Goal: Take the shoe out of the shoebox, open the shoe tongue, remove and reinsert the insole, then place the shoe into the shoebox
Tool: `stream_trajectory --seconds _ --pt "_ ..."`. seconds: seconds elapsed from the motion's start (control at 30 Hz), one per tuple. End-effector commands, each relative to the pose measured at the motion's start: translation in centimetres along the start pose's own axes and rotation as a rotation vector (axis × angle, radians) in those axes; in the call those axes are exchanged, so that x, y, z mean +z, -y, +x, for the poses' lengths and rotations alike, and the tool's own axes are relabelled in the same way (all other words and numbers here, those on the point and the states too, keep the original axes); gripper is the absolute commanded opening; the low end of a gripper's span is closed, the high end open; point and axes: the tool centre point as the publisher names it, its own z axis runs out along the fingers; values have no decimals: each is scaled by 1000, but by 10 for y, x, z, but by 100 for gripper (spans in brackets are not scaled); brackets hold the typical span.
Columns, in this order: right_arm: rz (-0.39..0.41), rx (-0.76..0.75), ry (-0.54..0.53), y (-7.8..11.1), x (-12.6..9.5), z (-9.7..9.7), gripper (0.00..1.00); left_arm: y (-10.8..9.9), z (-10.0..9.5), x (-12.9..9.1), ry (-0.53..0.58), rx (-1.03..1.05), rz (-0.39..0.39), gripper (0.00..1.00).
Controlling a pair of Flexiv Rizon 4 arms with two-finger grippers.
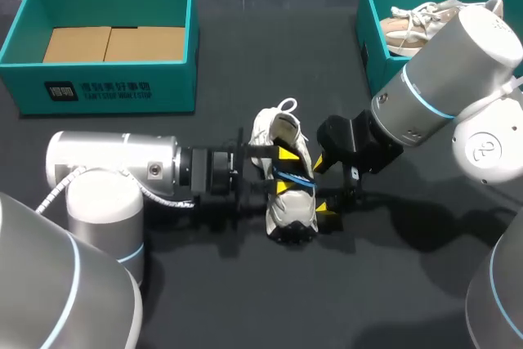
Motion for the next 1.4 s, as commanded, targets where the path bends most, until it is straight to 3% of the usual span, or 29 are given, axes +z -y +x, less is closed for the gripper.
stream_trajectory --seconds 0.03,0.17,0.67,0.87,0.93,1.0,1.13,1.3,1.4 --pt "1 0 1 0 1 0 100 13 4 -4 0 9 -4 36" --pt "1 0 1 0 1 0 100 12 6 -1 -12 19 -3 0" --pt "1 0 1 0 1 0 100 -29 12 -2 -16 -16 -80 0" --pt "1 0 1 0 1 0 100 -20 10 -6 -25 -59 -69 0" --pt "1 0 1 0 1 0 100 -16 9 -7 -25 -68 -58 16" --pt "1 0 1 0 1 0 100 -12 8 -8 -26 -71 -51 25" --pt "1 0 1 0 1 0 100 -4 6 -6 -40 -69 -34 35" --pt "1 0 1 0 1 0 100 3 5 -1 -54 -60 -10 33" --pt "1 0 1 0 1 0 100 7 6 3 -66 -51 5 24"
